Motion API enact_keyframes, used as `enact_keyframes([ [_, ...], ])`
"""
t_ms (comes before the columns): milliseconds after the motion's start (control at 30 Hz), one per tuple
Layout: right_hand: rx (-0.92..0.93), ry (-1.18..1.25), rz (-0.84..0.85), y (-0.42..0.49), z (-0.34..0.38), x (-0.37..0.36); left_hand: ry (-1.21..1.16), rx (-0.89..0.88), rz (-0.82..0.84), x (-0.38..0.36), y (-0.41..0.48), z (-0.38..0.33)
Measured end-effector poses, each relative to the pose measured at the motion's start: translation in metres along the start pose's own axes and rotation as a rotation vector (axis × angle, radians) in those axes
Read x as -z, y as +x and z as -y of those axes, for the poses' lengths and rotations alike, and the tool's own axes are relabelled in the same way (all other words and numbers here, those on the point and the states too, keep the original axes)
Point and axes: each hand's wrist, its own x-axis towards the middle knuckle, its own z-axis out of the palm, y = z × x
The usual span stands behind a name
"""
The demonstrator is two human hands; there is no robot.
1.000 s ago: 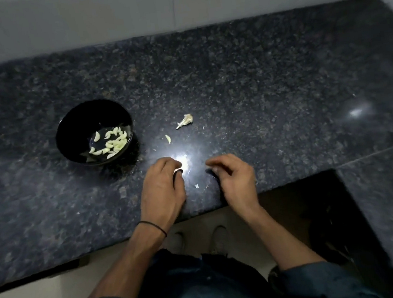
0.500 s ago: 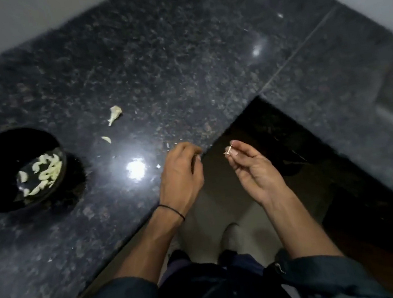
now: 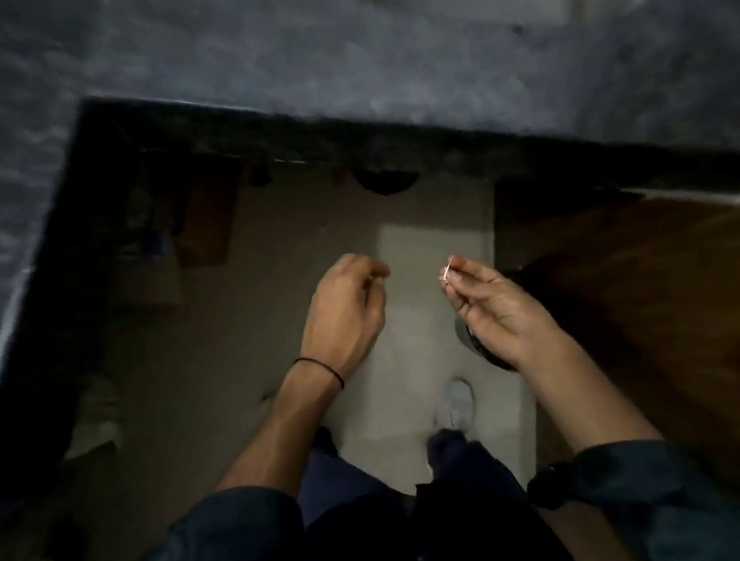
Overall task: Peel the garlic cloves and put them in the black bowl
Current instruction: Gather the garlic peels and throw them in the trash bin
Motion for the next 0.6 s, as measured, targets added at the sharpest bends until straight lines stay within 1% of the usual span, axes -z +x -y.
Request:
enact_keyframes([
  [100,-0.008,0.018,-0.124,0.025,0.018,0.102,-0.043,0.024,0.129,-0.082,0.012,-0.024],
  [133,-0.007,0.015,-0.162,0.036,0.021,0.135,-0.055,0.035,0.196,-0.114,0.017,-0.026],
  [233,0.000,-0.040,-0.266,0.074,0.016,0.226,-0.055,0.063,0.384,-0.207,0.026,-0.016],
  [333,0.017,-0.099,-0.358,0.129,0.001,0.301,-0.023,0.080,0.514,-0.282,0.036,0.005],
  [433,0.030,-0.258,-0.355,0.196,-0.019,0.366,0.021,0.115,0.619,-0.349,0.054,0.033],
  [533,-0.001,-0.376,-0.385,0.257,-0.045,0.407,0.011,0.169,0.636,-0.412,0.077,0.068],
  [600,-0.023,-0.395,-0.307,0.292,-0.063,0.424,0.005,0.182,0.631,-0.451,0.093,0.091],
])
